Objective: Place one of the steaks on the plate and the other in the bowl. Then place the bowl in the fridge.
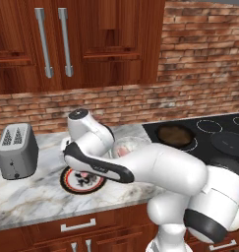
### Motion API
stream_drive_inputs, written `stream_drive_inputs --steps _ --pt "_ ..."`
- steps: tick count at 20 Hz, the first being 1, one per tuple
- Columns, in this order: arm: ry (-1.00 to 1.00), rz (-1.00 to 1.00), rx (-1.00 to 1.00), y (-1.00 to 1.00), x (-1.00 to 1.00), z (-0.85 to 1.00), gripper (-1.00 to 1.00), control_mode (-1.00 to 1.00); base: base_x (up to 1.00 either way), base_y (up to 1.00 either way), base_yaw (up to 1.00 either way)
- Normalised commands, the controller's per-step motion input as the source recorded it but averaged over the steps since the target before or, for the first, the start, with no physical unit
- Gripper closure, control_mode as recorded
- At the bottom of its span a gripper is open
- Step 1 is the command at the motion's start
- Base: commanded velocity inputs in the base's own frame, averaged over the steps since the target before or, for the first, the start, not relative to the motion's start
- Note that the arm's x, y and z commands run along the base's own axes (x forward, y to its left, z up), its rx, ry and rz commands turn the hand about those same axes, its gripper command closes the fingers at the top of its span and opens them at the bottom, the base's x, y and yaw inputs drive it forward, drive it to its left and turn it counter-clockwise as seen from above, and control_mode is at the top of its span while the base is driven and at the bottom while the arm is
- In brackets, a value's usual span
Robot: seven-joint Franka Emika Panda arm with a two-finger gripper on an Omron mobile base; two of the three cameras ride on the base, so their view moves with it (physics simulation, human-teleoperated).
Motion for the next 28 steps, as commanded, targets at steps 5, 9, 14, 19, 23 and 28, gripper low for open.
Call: stream_drive_inputs --steps 5,9,14,19,23,28 --pt "0.0 -0.01 0.0 0.0 0.31 -0.35 1.0 -1.0 0.0 0.0 0.0" --pt "0.0 0.0 0.0 0.0 0.24 -0.37 1.0 -1.0 0.0 0.0 0.0" --pt "0.06 0.0 -0.02 0.0 0.14 -0.52 1.0 -1.0 0.0 0.0 0.0" --pt "0.0 0.0 -0.04 0.02 0.08 -0.44 1.0 -1.0 0.0 0.0 0.0" --pt "0.0 0.0 -0.02 0.06 0.16 -0.24 1.0 -1.0 0.0 0.0 0.0" --pt "0.0 0.0 0.0 0.04 0.15 -0.07 1.0 -1.0 0.0 0.0 0.0"
